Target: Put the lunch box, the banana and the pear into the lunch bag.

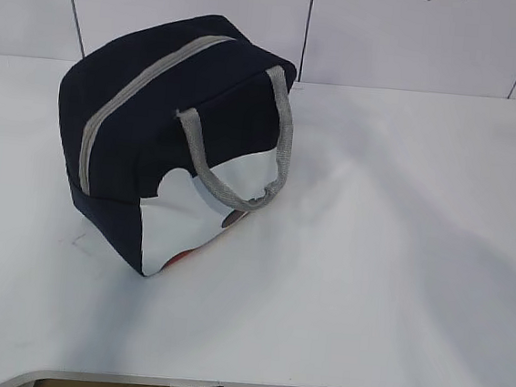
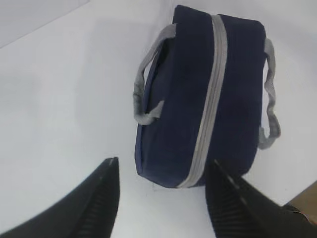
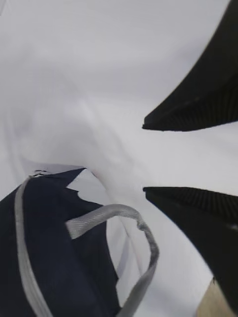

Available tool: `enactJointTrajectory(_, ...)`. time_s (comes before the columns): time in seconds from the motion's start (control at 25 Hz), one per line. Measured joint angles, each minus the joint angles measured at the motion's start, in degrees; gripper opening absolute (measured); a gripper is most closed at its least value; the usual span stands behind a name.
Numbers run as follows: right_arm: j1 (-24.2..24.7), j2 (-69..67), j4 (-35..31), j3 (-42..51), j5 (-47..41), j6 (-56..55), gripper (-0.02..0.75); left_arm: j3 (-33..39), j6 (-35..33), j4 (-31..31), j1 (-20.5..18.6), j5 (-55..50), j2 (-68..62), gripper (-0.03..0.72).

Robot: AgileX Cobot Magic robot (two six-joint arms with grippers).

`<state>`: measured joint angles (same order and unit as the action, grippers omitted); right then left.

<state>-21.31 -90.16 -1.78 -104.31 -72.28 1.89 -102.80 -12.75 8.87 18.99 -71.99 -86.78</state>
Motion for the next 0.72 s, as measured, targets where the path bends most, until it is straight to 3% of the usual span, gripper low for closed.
enactJointTrajectory(0.72, 0.0, 34.95, 0.0, 31.95, 0.0, 0.9, 0.32, 25.54, 0.0, 0.54, 0.0, -0.38, 35.97, 0.338)
